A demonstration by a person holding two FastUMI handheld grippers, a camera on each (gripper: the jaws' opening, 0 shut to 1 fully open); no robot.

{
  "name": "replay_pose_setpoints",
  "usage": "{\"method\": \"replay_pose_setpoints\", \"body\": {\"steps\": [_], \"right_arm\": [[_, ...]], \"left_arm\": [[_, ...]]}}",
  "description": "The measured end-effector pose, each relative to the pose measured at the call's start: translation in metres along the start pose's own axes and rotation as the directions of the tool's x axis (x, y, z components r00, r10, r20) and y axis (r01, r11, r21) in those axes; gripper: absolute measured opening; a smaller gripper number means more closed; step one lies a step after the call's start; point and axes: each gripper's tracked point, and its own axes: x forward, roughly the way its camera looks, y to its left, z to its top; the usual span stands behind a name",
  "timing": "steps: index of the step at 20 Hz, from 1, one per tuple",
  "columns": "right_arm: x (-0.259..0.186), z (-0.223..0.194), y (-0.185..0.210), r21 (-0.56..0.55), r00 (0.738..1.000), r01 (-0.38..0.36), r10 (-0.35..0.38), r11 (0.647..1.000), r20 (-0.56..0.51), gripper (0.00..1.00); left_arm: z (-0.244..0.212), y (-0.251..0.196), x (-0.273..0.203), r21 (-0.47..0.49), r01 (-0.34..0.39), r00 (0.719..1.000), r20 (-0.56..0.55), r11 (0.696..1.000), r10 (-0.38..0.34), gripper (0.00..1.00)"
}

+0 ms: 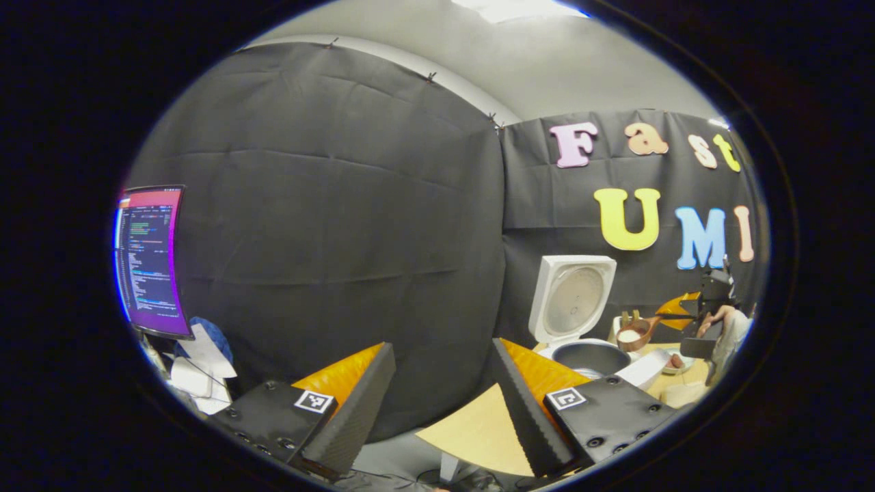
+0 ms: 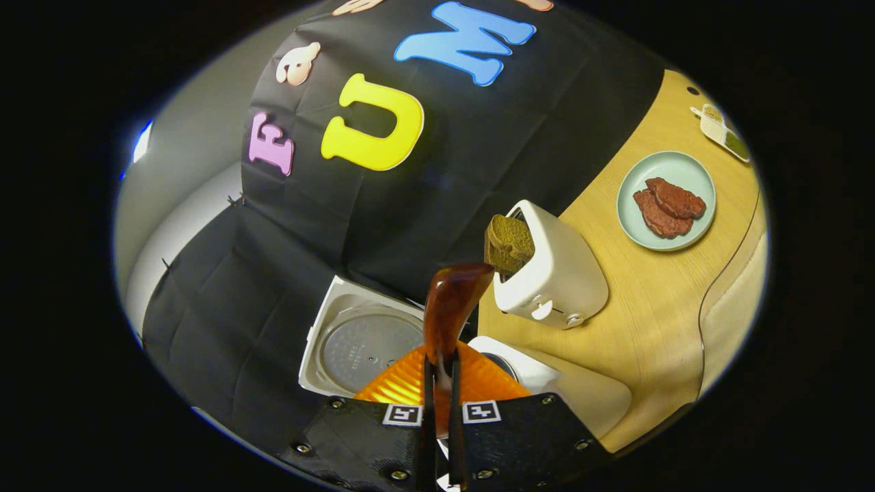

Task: Close the left gripper, press the button to open the rice cooker; take a wooden spoon from the chopstick holder with the right hand, scoop a spoonful of rice and pour it into the rice cooker, then put the wooden spoon back into the chopstick holder.

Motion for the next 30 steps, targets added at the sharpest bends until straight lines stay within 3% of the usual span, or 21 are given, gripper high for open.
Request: {"method": "replay_pose_setpoints", "body": {"steps": [4,8,15,16,18,23,28,29,30], "right_arm": [[0.025,-0.029,0.001,-0.191,0.997,0.028,-0.040,0.981,-0.058,0.07],[0.042,-0.051,0.011,-0.376,0.994,0.024,-0.060,0.926,-0.086,0.07],[0.046,-0.067,0.024,-0.687,0.993,0.012,-0.090,0.727,-0.077,0.07],[0.044,-0.070,0.028,-0.719,0.994,0.000,-0.081,0.696,-0.079,0.07],[0.043,-0.073,0.037,-0.789,0.995,-0.029,-0.056,0.614,-0.080,0.07],[0.033,-0.078,0.053,-0.939,0.999,-0.035,0.007,0.343,-0.035,0.07],[0.021,-0.072,0.064,-0.990,0.996,-0.014,0.084,0.142,-0.002,0.07],[0.017,-0.072,0.068,-0.994,0.995,-0.007,0.098,0.109,0.004,0.07],[0.015,-0.069,0.069,-0.997,0.994,0.003,0.108,0.083,0.012,0.07]], "left_arm": [[-0.006,0.016,-0.004,-0.008,-0.039,0.999,-0.010,0.999,0.039,0.98],[-0.015,0.024,-0.007,-0.012,-0.061,0.998,-0.023,0.998,0.060,1.00],[-0.026,0.029,-0.001,-0.028,-0.088,0.995,-0.041,0.996,0.087,1.00],[-0.026,0.028,-0.001,-0.030,-0.088,0.995,-0.043,0.996,0.087,0.95],[-0.028,0.028,-0.002,-0.033,-0.084,0.996,-0.045,0.996,0.083,0.97],[-0.029,0.026,-0.003,-0.026,-0.063,0.997,-0.042,0.998,0.062,1.00],[-0.028,0.024,-0.004,-0.029,-0.059,0.998,-0.040,0.998,0.058,0.97],[-0.029,0.025,-0.003,-0.028,-0.060,0.998,-0.039,0.998,0.059,1.00],[-0.029,0.024,-0.003,-0.028,-0.059,0.998,-0.038,0.998,0.058,0.95]]}}
